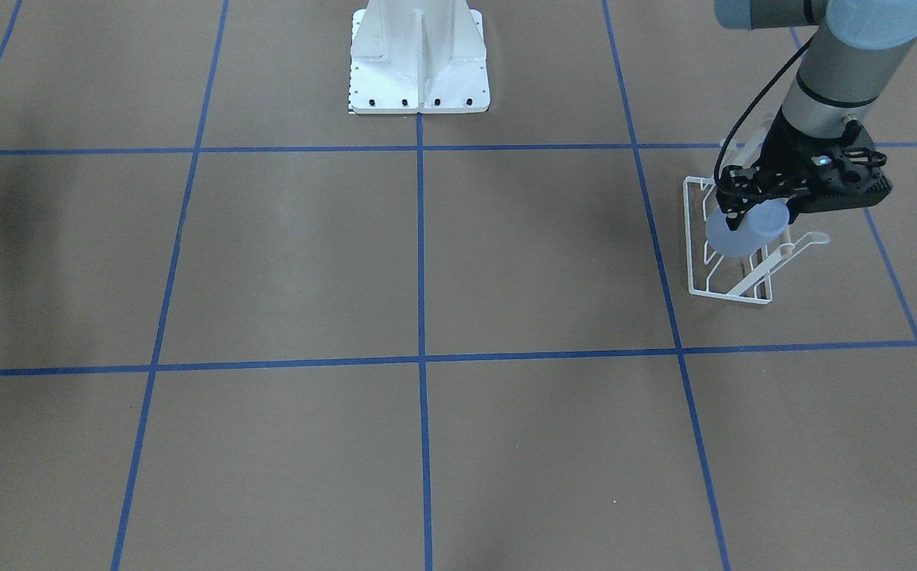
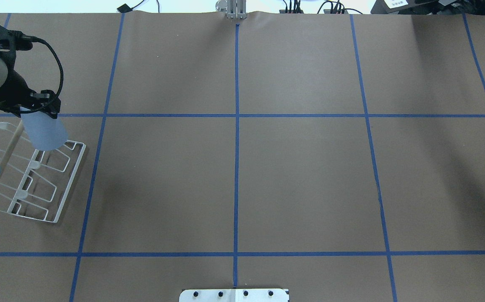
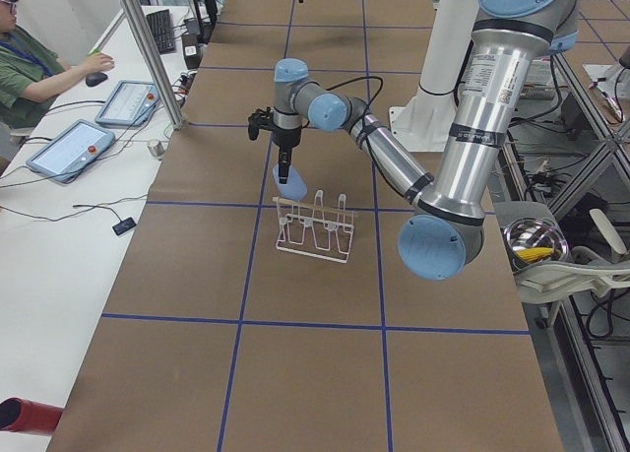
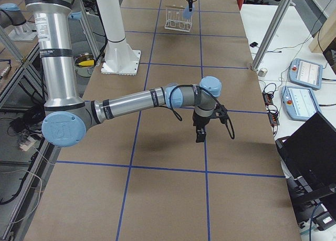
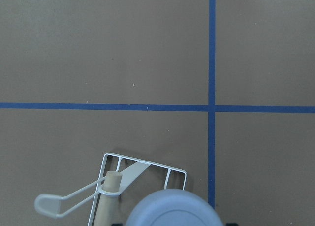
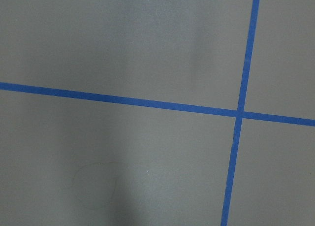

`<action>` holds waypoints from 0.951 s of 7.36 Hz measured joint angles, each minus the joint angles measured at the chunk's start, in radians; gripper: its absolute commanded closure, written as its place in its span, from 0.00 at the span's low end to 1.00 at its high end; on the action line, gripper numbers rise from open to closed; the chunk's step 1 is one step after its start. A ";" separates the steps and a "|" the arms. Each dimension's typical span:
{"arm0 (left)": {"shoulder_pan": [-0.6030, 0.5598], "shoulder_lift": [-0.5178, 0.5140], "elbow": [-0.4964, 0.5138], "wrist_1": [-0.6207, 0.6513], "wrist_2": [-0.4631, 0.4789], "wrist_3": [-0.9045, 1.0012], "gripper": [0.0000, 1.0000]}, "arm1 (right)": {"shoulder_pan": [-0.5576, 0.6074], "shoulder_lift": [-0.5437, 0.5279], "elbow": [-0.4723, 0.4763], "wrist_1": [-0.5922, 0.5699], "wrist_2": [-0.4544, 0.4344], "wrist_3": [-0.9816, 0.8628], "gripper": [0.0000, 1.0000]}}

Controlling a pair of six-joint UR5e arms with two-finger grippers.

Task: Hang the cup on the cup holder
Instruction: 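Lower the cup with the left gripper onto a peg of the white rack, then open the left gripper and raise it away from the rack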

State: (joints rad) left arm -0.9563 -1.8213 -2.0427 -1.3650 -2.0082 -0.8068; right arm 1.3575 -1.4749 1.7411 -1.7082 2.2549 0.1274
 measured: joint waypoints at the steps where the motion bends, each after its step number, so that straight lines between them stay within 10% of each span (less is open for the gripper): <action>1: 0.000 0.000 0.007 0.000 -0.001 0.000 0.84 | 0.000 0.000 0.000 0.000 0.000 0.000 0.00; 3: 0.001 0.000 0.018 0.000 -0.005 0.000 0.02 | 0.001 -0.001 0.000 0.000 0.000 0.000 0.00; 7: 0.001 0.000 0.020 -0.002 -0.008 -0.001 0.01 | 0.006 0.000 0.001 0.001 0.000 0.001 0.00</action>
State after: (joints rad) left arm -0.9550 -1.8210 -2.0230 -1.3667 -2.0160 -0.8083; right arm 1.3638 -1.4745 1.7424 -1.7074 2.2550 0.1281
